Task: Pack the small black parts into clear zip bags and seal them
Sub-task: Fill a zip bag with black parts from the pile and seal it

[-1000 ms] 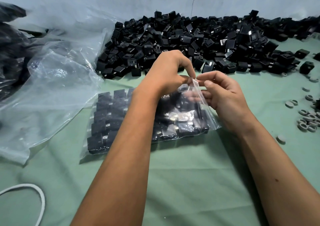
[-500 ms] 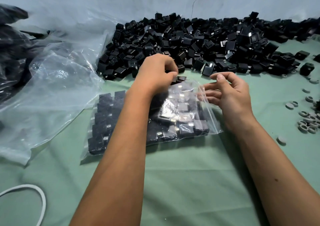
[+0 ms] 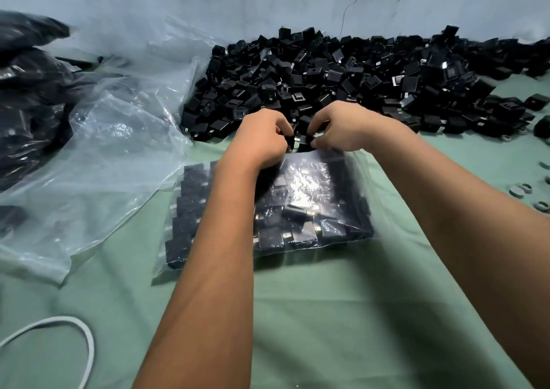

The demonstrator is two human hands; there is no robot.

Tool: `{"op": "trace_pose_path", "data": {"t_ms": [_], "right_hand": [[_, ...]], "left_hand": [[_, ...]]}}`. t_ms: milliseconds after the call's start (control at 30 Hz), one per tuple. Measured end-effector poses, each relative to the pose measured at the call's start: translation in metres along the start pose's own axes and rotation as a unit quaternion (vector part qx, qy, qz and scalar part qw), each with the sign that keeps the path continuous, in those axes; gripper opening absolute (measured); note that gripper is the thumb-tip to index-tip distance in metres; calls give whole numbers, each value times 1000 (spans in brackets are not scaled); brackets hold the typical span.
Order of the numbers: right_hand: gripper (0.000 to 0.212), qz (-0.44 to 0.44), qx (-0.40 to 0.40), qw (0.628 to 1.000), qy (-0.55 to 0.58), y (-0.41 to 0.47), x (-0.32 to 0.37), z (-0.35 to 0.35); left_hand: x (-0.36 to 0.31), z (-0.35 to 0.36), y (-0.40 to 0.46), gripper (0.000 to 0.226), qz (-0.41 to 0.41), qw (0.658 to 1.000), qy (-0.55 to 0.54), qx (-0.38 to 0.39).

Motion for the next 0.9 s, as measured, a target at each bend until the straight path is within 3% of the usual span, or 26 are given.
{"op": "trace_pose_path", "data": {"t_ms": [200,267,333,400,533,733,900], "right_hand": [[35,29,-2,998,-64,26,9,7],[27,62,-44,996,-47,26,-3,-1],[20,94,-117,988,26,15,-19,-14],[32,125,-199,961,144,-11,-35,-24],[38,153,-314,895,277,-77,-60,-17],[20,163,-278,874,364,-107,-82,38],[12,103,-279,844,447,-105,-77,43]], "left_hand": [[-1,-3,0,34,10,1000,-14,-10],[-3,-6,0,31,15,999,-30,-28],[-12,-8,-1,28,35,997,-45,-43],[-26,-4,-2,29,65,995,-59,-38],[-49,26,-10,46,92,991,-80,57],[-69,61,-21,60,119,980,-30,156],[-74,59,-18,26,169,975,1,142]]}}
Point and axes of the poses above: each hand's wrist, its own y-axis towards the middle knuckle, its own z-axis out of the palm, x = y × z, the point moved 9 cm from there along y, towards the middle knuckle, and after that the axes turned 11 degrees about -y, right-handed, at the moved point
